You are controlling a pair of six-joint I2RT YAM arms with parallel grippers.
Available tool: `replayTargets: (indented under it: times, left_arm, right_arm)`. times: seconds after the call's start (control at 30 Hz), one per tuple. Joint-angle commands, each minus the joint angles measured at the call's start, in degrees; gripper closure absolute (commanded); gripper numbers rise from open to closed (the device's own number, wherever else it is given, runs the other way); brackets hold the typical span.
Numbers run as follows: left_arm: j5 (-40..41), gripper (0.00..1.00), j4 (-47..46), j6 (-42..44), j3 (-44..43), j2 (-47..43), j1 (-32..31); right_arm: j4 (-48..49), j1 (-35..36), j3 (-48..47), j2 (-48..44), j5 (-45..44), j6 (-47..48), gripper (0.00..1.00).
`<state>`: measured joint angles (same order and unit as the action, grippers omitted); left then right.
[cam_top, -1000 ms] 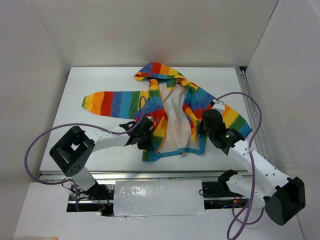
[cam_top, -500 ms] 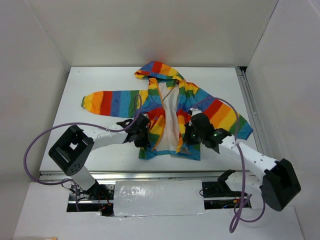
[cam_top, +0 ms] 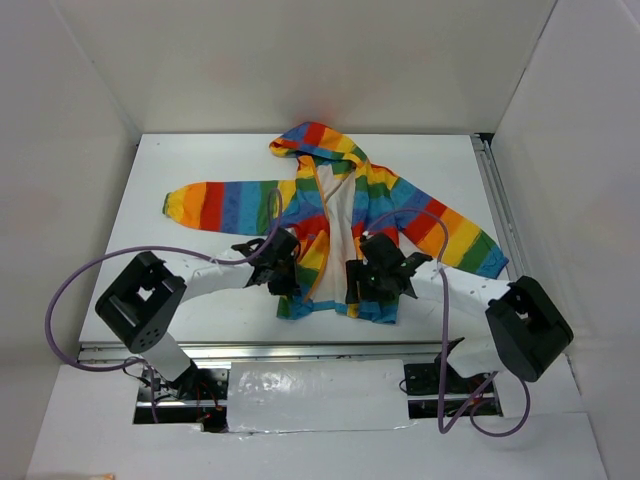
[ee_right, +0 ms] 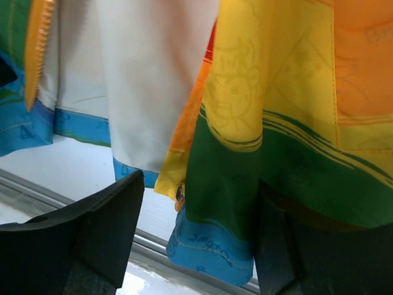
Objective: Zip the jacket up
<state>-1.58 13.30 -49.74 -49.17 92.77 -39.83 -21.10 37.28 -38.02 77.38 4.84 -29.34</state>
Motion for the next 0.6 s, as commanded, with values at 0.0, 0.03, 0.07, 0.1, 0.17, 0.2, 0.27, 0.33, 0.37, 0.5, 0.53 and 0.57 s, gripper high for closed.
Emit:
replayTargets:
  times: [0.0, 0.03, 0.07, 0.1, 0.17, 0.2, 0.27, 0.33, 0.37, 0.5, 0.53, 0.57]
  left_arm:
    - [0.5, 1.0, 0.0, 0.2, 0.7, -2.3, -0.2]
    - [0.4, 1.0, 0.0, 0.2, 0.7, -2.3, -0.1]
    - [0.4, 1.0, 0.0, 0.2, 0.7, -2.3, -0.1]
    - [0.4, 1.0, 0.1, 0.2, 0.7, -2.4, -0.1]
    - [0.4, 1.0, 0.1, 0.1, 0.7, -2.6, -0.2]
    - [0.4, 1.0, 0.2, 0.1, 0.7, -2.6, -0.2]
    - [0.4, 1.0, 0.3, 0.1, 0.6, -2.9, -0.3]
    - [0.3, 1.0, 0.3, 0.2, 0.7, -3.3, -0.4]
    - [0.3, 1.0, 0.2, 0.3, 0.7, -3.6, -0.5]
    - [-0.1, 1.0, -0.4, 0.9, 0.7, -5.8, -0.6]
    - [-0.3, 1.0, -0.5, 1.2, 0.8, -6.3, -0.6]
    - [-0.3, 1.0, -0.4, 1.3, 0.8, -6.7, -0.6]
  right_arm:
    - [-0.6, 1.3, -2.1, 1.0, -2.8, -3.6, 0.28]
    - [-1.0, 1.4, -2.0, 1.3, -3.5, -3.7, 0.29]
    - [-1.7, 1.4, -1.9, 1.4, -4.1, -4.9, 0.32]
    - [-1.8, 1.4, -1.8, 1.4, -4.3, -5.4, 0.42]
    - [-1.2, 1.5, -0.9, 0.9, -4.6, -6.3, 0.53]
    - [-0.8, 1.5, -0.6, 0.5, -4.6, -6.4, 0.66]
    - [0.7, 1.5, 0.5, 0.0, -4.1, -6.5, 0.74]
    - [2.5, 1.4, 1.3, -0.6, -2.4, -6.3, 0.81]
    - [3.3, 1.4, 1.5, -0.7, -1.7, -5.8, 0.87]
    - [6.6, 0.3, 2.2, -3.1, 0.6, -4.9, 1.0]
    - [7.5, -0.1, 2.3, -4.0, 1.6, -4.3, 1.0]
    - [8.3, -0.9, 2.6, -6.3, 4.8, -3.4, 1.0]
